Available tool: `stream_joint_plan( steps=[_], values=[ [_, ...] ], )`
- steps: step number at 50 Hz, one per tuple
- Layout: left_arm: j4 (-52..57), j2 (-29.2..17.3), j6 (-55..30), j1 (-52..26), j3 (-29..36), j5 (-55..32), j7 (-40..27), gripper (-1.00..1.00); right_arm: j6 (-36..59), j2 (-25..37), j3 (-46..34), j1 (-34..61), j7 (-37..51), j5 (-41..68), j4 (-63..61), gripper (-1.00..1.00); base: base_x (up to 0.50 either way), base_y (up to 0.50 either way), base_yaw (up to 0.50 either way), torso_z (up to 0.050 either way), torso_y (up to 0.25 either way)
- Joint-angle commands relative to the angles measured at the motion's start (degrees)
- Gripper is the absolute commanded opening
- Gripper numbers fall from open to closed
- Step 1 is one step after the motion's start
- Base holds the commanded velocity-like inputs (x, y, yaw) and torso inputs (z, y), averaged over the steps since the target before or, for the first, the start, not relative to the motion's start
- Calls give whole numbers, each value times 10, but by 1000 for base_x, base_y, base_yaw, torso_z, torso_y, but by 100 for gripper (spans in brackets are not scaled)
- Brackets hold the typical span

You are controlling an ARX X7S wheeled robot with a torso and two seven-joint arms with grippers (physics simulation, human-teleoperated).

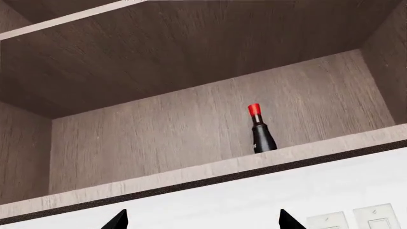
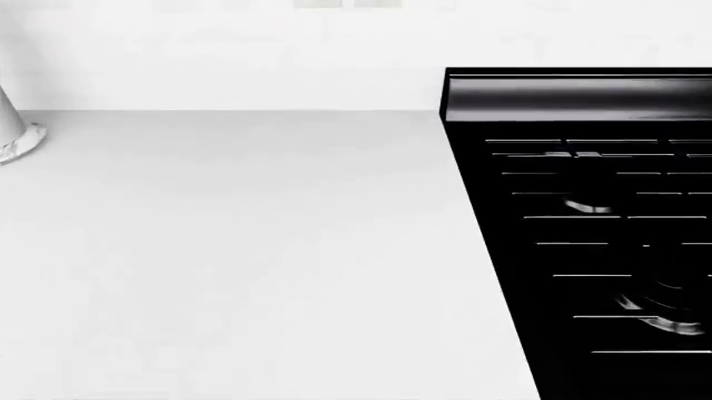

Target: Pick and place the shaker into the drawer. Then close the cabinet.

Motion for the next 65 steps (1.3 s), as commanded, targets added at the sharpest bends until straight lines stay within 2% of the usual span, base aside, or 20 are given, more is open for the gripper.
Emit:
stream_joint_plan(
  steps=[1,7,14,17,21,24,29,37,43,47,49,50,52,54,56,59,65],
  values=[
    [8,-1,-3,4,-4,-5,-4,100,11,-13,13,33,21,-9,-10,100,0,0,0,0,0],
    [17,-1,-5,25,-19,-14,-15,100,30,-71,-40,142,5,-30,-38,100,0,0,0,0,0],
    [52,-7,2,109,-75,-42,-34,100,45,-231,-46,149,-250,-405,-64,100,0,0,0,0,0],
    [70,-11,7,154,-106,-54,-40,100,33,-267,-65,149,-294,-478,-48,100,0,0,0,0,0],
    [87,-17,10,206,-145,-66,-44,100,11,-285,-108,147,-311,-517,-18,100,0,0,2,0,2],
    [99,-20,13,244,-177,-75,-47,100,-23,-290,-135,132,-335,-504,7,100,0,0,3,0,0],
    [123,-14,18,320,-238,-87,-50,100,-89,-318,-104,80,-370,-443,68,100,0,0,3,0,0],
    [155,22,37,465,-340,-82,-38,100,-224,-370,-166,30,-373,-424,226,100,0,0,2,0,0],
    [176,60,55,566,-411,-76,-14,100,-337,-439,-196,36,-346,-429,400,100,0,0,4,0,0],
    [188,89,69,621,-440,-70,4,100,-427,-491,-215,52,-327,-434,551,100,8,0,6,0,0],
    [194,103,75,645,-454,-70,12,100,-495,-529,-220,67,-311,-431,670,100,11,0,5,0,0],
    [198,111,78,658,-461,-69,17,100,-528,-541,-243,78,-295,-405,724,100,0,0,5,0,0],
    [204,124,84,680,-473,-69,25,100,-552,-542,-358,95,-248,-285,769,100,5,0,4,0,0],
    [206,134,89,697,-483,-67,32,100,-566,-542,-461,105,-220,-177,791,100,5,0,0,0,0],
    [207,141,92,710,-493,-67,37,100,-577,-542,-522,107,-204,-114,801,100,5,0,2,0,0],
    [211,152,96,730,-508,-70,44,100,-583,-542,-563,103,-193,-77,805,100,0,0,1,0,0],
    [222,173,101,770,-543,-78,55,100,-579,-542,-573,88,-189,-74,818,100,0,0,0,0,0]
  ],
)
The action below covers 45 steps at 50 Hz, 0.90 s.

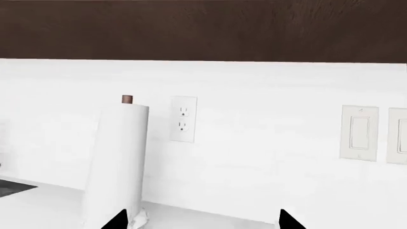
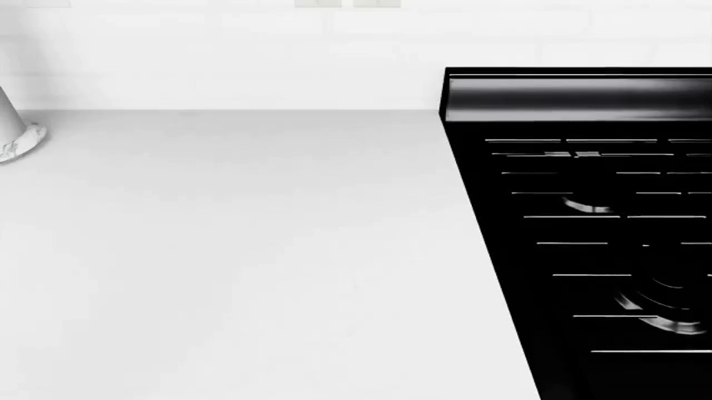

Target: Pick and place the shaker into the drawer. Then close the cabinet.

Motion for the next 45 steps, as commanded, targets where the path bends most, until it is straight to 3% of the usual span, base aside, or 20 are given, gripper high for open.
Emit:
stream_joint_plan(
  steps=[1,10,22,27,31,33,36,38,45],
  values=[
    [25,47,16,98,-74,-9,27,100,-37,-34,-155,-46,-2,191,143,100,0,0,0,0,0],
    [33,61,15,130,-109,-19,31,100,-17,-34,-150,-60,2,168,170,100,12,0,4,0,0],
    [45,45,0,127,-123,-42,17,100,19,-34,-136,-78,18,138,205,100,29,6,12,1,0],
    [52,36,-8,119,-126,-60,7,100,-25,-34,-94,-52,35,234,206,100,32,9,15,2,0],
    [58,26,-16,100,-101,-72,-2,100,-17,-34,-8,-6,190,374,226,100,31,10,16,3,0],
    [61,23,-19,84,-75,-74,-8,100,135,120,85,-67,353,510,54,100,22,10,16,6,0],
    [68,20,-24,52,-24,-76,-18,100,173,351,179,-199,610,741,-204,100,0,0,0,0,0],
    [73,18,-29,33,4,-77,-27,100,139,433,213,-265,707,799,-376,100,0,0,0,0,0],
    [86,25,-44,-17,87,-74,-52,100,19,636,277,-407,850,855,-975,100,0,0,0,0,0]
  ],
)
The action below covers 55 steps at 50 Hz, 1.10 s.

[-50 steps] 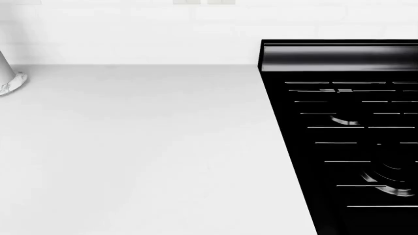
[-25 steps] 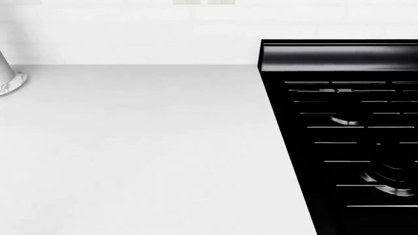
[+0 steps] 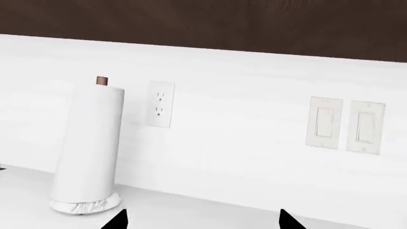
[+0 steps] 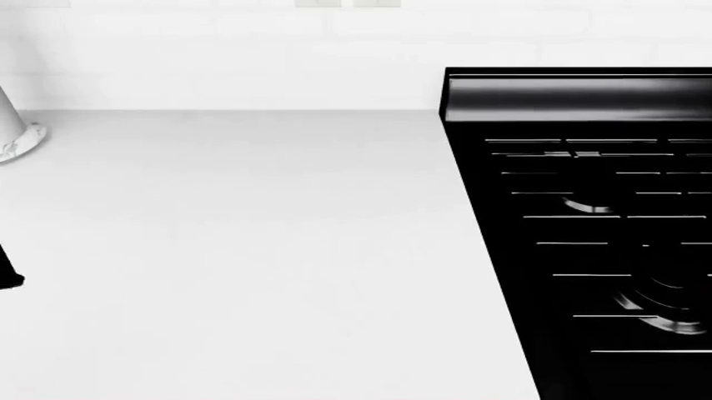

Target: Pick and place the shaker into the drawer. Then close the cabinet.

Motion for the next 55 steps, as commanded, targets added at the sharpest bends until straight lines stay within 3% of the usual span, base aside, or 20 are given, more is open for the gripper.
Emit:
stream_joint_plan(
  steps=[1,7,14,55],
  values=[
    [21,1,-21,-71,114,-5,-35,100,-59,353,121,-241,356,191,-593,100,0,0,0,0,0],
    [35,5,-33,-92,152,-9,-52,100,-221,465,100,-395,345,140,-666,100,0,0,0,0,0],
    [44,5,-38,-94,165,-10,-57,100,-308,502,69,-468,315,66,-683,100,0,60,0,0,0],
    [35,18,-6,-55,175,19,-30,100,-293,478,73,-471,312,52,-696,100,0,500,0,0,0]
  ],
)
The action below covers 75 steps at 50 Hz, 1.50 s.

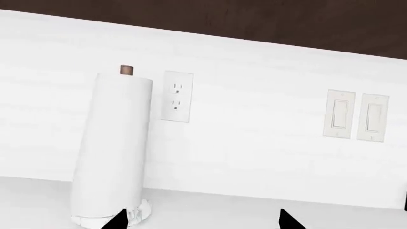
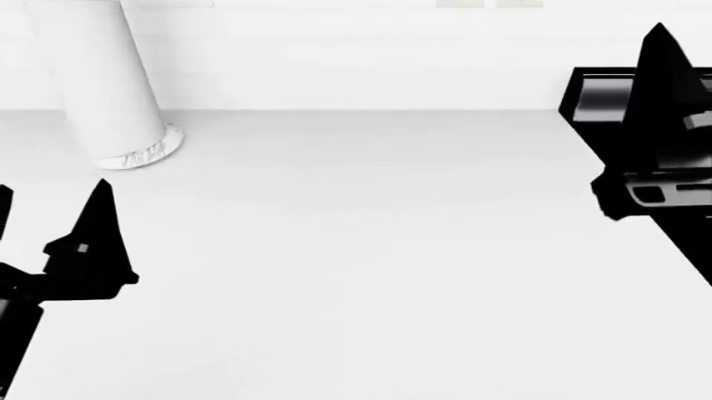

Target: Pick and place the shaker into the drawer. Then close the cabinet.

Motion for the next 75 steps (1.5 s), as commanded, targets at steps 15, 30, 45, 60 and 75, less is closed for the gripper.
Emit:
stream_joint_plan(
  steps=[15,30,45,60,75],
  values=[
    [-7,0,8,-2,14,6,3,100,7,-7,2,-4,1,0,-1,100,0,500,0,0,0],
    [-7,-2,11,-1,16,6,1,100,3,-4,1,-12,3,-7,-3,100,0,500,0,0,0],
    [-9,-2,16,3,18,9,2,100,-3,-4,0,-21,3,-13,-3,100,0,500,0,0,0],
    [-11,-3,21,6,20,11,3,100,-2,-9,0,-24,2,-18,-2,100,70,500,0,0,0],
    [-6,-11,18,5,8,-4,-7,100,-29,-2,5,-32,2,-20,-4,100,174,62,0,0,0]
  ],
)
